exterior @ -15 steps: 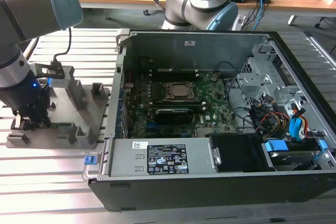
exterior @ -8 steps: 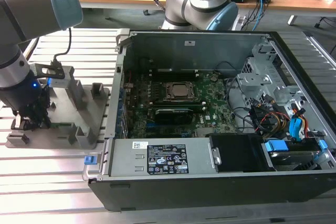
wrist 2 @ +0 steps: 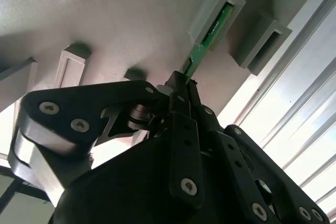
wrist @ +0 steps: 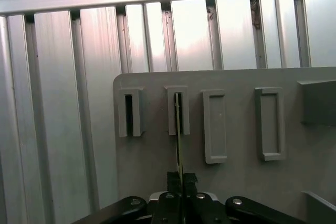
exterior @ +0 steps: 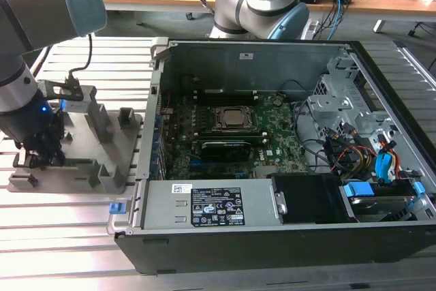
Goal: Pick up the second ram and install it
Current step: 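Pick up the second ram and move it above second insertion slot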
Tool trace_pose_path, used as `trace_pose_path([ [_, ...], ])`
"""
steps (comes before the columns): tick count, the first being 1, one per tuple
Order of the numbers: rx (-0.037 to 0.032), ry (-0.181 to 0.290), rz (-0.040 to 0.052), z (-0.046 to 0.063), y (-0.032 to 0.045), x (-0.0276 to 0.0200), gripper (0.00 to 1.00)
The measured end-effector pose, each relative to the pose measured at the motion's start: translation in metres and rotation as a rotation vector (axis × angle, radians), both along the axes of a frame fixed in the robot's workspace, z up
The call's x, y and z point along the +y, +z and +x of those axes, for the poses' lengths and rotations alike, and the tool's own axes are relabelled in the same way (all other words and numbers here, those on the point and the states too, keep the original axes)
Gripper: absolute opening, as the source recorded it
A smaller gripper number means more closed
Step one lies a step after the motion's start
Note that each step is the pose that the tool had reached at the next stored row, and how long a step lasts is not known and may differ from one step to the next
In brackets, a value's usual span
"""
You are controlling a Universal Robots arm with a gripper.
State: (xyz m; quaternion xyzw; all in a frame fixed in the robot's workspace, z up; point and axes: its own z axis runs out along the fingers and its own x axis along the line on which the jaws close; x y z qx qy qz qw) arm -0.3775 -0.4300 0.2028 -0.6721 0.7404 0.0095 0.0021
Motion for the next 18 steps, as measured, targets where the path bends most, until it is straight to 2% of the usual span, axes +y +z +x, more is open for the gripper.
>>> trace_pose_path([
  [2,0.0000,0.000,-0.0009,0.000,0.0040,0.0001,0.14],
  [4,0.0000,0.000,-0.0043,0.000,0.0140,0.0004,0.14],
  [10,-0.0001,0.000,-0.0079,0.000,0.0255,0.0007,0.14],
  [18,0.0000,0.000,-0.0095,0.000,0.0355,0.0009,0.14],
])
